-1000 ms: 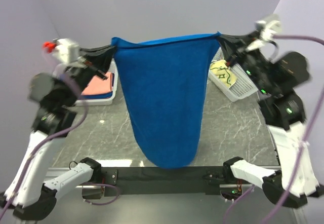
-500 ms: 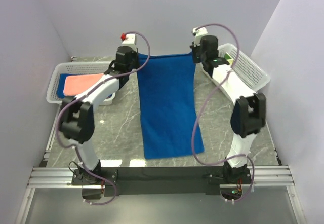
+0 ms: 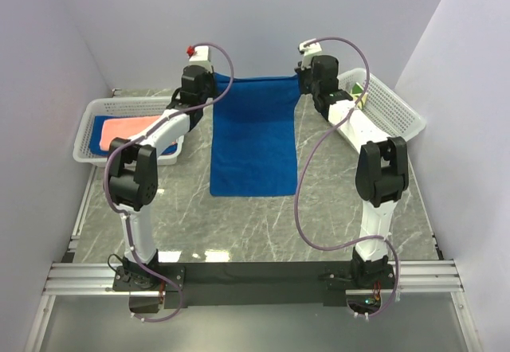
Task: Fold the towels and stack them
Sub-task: Flatten out the crumpled towel, then fold the towel
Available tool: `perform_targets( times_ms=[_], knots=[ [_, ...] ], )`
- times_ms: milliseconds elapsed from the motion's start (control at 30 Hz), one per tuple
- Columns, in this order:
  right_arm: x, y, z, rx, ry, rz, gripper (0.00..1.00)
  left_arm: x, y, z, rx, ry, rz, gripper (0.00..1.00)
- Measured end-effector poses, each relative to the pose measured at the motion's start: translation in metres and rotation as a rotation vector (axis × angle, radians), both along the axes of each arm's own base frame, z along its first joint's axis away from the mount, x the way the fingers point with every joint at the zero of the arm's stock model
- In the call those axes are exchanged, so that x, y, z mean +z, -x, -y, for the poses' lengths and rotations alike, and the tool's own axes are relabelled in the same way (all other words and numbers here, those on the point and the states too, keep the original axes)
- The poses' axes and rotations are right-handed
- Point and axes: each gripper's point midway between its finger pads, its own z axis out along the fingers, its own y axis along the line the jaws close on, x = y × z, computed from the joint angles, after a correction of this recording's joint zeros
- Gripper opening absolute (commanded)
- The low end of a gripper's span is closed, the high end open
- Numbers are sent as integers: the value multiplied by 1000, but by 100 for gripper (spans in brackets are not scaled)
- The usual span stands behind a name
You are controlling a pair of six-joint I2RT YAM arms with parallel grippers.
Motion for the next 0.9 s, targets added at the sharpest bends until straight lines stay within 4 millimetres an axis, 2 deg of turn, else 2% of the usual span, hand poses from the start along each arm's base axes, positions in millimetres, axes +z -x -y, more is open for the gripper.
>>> perform_targets(
  times_ms=[167, 333, 467, 767, 900],
  knots=[
    [-18, 11, -9, 63, -20, -39, 0, -28, 13, -11, -7, 8, -48, 2],
    [-43, 34, -15, 114, -44, -111, 0, -50, 30, -15, -39, 14, -99, 1],
    [-52, 55, -14, 125, -59, -153, 0, -45, 44, -14, -75, 23, -102, 1],
    [-17, 96, -12, 143, -111, -118, 0, -13, 78, -14, -114, 63, -87, 1],
    [-20, 112, -14, 156, -123, -135, 0, -20, 93, -15, -118, 78, -121, 1]
  ],
)
